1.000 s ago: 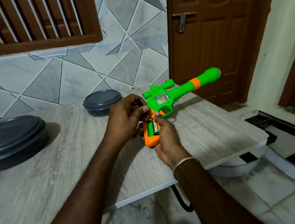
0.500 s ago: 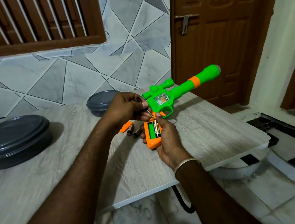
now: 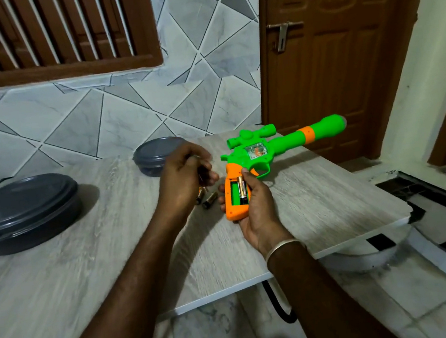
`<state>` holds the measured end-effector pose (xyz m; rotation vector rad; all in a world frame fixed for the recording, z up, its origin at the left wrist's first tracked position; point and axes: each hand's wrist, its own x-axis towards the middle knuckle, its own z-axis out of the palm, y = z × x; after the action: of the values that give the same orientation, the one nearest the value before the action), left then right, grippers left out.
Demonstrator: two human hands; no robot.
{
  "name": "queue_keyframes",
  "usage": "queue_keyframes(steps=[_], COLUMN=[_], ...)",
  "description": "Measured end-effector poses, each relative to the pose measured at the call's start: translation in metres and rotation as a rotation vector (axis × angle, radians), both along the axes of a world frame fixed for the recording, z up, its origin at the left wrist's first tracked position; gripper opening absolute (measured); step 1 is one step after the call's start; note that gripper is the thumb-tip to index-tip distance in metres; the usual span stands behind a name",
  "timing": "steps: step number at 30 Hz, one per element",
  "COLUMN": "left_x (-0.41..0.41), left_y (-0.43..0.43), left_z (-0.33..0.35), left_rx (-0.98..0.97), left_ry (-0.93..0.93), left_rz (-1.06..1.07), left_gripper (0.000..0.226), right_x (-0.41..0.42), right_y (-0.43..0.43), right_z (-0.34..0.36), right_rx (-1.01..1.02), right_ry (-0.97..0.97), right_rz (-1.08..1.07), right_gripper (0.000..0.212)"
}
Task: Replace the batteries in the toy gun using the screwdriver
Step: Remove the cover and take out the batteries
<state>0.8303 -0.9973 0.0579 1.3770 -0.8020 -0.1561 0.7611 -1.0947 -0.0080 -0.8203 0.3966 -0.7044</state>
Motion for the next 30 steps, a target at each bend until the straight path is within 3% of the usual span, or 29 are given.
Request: queue_keyframes(steps=[5,9,25,28,30], left_x=[-0.009,-0.012,-0.026,-0.013,0.007], left_y=[-0.001,-0.005,-0.009,0.002,0.016], left_z=[-0.012,-0.018,-0.020,-0.009,-0.005], left_rx=[0.382,0.459,0.290,0.211,0.333], left_ry=[-0.330,-0.477,-0.146,-0.071,-0.164], left_rz=[-0.018,0.094,0.149,0.295,0.418], left_gripper=[0.021,0.015,0.013,0.018,0.024], right_x=[0.006,0.008,0.013,0.011,0.009], right_y=[0.002,0.001,0.003,0.002,0.000], right_z=[-0.001,-0.003,-0.004,-0.005,-0.006], right_rx=[0.044,0.019,-0.009,-0.025,-0.023], right_ry=[-0.049,-0.072,-0.073,-0.001,0.027], right_rz=[-0.072,-0.106,-0.145,-0.134,-0.109], right_gripper=[0.035,0.034,0.044,0.047,0.052])
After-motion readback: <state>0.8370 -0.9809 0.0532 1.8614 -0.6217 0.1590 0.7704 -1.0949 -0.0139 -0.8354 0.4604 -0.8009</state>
